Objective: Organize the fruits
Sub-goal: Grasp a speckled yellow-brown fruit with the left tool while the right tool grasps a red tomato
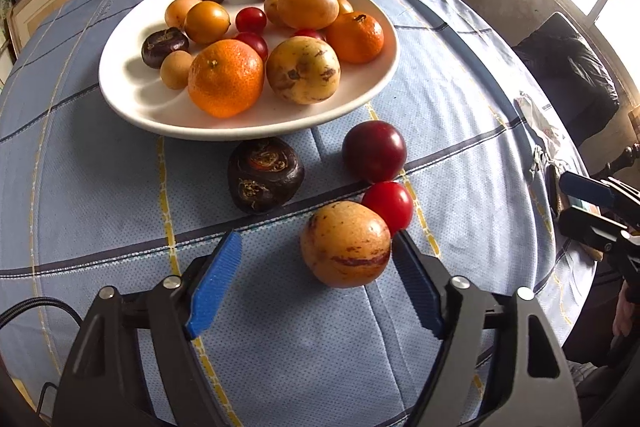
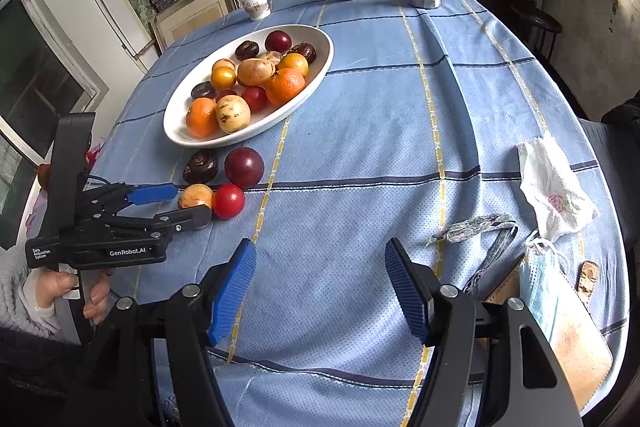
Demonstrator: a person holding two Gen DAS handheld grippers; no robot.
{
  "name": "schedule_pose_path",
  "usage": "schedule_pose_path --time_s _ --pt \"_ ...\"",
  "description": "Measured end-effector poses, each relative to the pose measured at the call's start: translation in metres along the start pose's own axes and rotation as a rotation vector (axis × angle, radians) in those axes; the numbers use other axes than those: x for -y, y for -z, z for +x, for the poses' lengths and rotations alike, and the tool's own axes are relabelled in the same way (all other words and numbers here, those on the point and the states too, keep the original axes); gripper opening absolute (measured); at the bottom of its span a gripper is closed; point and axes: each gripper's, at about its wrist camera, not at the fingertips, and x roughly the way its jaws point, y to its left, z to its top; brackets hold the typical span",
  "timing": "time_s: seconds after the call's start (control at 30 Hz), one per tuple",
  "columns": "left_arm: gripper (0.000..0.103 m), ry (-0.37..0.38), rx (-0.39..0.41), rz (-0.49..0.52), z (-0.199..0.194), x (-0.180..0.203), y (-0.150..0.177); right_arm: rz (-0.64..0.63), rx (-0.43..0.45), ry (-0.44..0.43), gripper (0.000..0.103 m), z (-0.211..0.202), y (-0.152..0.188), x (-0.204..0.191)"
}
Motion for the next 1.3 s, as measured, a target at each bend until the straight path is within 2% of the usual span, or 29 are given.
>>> schedule_pose_path --time_s 0.1,0.23,0.3,0.37,0.53,0.67,0.9,1.1,1.3 --pt "0.064 0.023 -0.013 -0.002 0.003 0.000 0.000 0.002 -0.002 0.002 0.068 0.000 0.000 0.001" --pt "0.062 0.048 -0.016 -0.002 0.006 0.001 0.001 0.003 -0.005 0.003 0.068 0.001 0.000 0.001" --pt "0.050 0.075 -0.013 0.000 0.006 0.001 0.001 0.005 -0.007 0.004 0.068 0.001 0.001 0.001" --pt "0.045 0.085 -0.012 0.008 0.005 0.004 0.001 0.004 -0.007 0.003 0.068 0.001 0.001 0.001" --pt "0.044 0.061 -0.004 0.004 -0.001 0.000 0.005 -0.023 -0.015 -0.016 0.068 0.009 -0.002 -0.009" --pt "0.044 0.007 0.015 -0.016 -0.014 -0.014 0.013 -0.078 -0.044 -0.048 0.068 0.025 -0.010 -0.029" --pt "0.044 -0.067 0.023 -0.119 -0.033 -0.055 0.035 -0.190 -0.095 -0.110 0.067 0.063 -0.029 -0.067" --pt "0.044 -0.116 0.020 -0.174 -0.042 -0.074 0.050 -0.226 -0.149 -0.136 0.049 0.091 -0.039 -0.083" --pt "0.044 -0.129 0.017 -0.205 -0.044 -0.081 0.057 -0.230 -0.181 -0.148 0.044 0.104 -0.040 -0.086"
